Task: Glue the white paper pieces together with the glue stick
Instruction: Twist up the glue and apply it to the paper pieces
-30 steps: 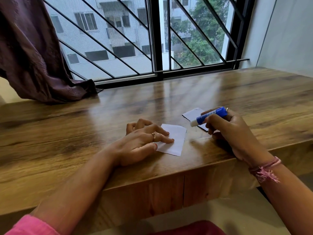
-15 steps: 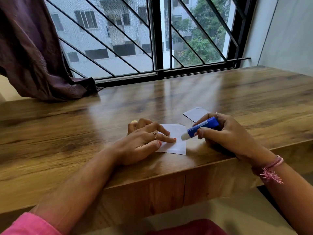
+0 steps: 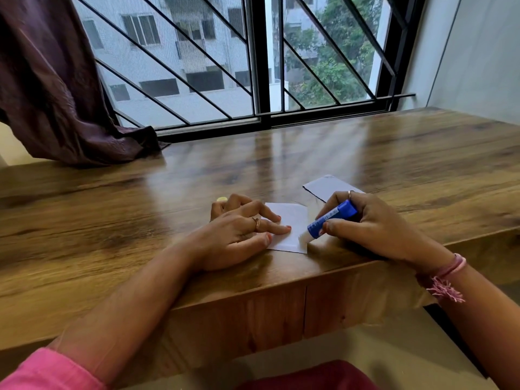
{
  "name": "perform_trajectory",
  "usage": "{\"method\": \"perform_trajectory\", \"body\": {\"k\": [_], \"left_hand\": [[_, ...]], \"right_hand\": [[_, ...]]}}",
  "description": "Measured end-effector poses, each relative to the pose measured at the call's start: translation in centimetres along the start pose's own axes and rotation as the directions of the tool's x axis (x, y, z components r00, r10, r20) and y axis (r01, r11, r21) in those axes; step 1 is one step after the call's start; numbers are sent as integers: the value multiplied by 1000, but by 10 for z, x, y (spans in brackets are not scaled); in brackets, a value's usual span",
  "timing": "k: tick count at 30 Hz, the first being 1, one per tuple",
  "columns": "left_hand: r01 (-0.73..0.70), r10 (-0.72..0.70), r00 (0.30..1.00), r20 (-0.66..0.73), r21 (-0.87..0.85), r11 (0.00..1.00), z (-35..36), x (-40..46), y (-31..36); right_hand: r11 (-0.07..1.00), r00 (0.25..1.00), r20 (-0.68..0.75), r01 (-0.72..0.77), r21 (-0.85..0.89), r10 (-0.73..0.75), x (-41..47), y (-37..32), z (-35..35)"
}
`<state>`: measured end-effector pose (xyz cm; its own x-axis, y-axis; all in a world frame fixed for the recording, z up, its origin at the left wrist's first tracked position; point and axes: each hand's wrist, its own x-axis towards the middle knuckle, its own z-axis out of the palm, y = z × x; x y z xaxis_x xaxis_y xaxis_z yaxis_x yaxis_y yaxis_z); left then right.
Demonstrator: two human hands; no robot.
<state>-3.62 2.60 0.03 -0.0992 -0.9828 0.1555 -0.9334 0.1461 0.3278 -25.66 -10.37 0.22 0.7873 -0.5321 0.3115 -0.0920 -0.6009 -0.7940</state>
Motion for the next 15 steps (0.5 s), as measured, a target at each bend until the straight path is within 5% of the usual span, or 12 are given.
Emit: {"method": "perform_trajectory", "body": {"k": [15], "left_hand": [[33, -33, 999, 8, 5, 999, -1, 1, 5]], "right_hand": [[998, 991, -128, -40, -39, 35, 6, 4, -1]]}}
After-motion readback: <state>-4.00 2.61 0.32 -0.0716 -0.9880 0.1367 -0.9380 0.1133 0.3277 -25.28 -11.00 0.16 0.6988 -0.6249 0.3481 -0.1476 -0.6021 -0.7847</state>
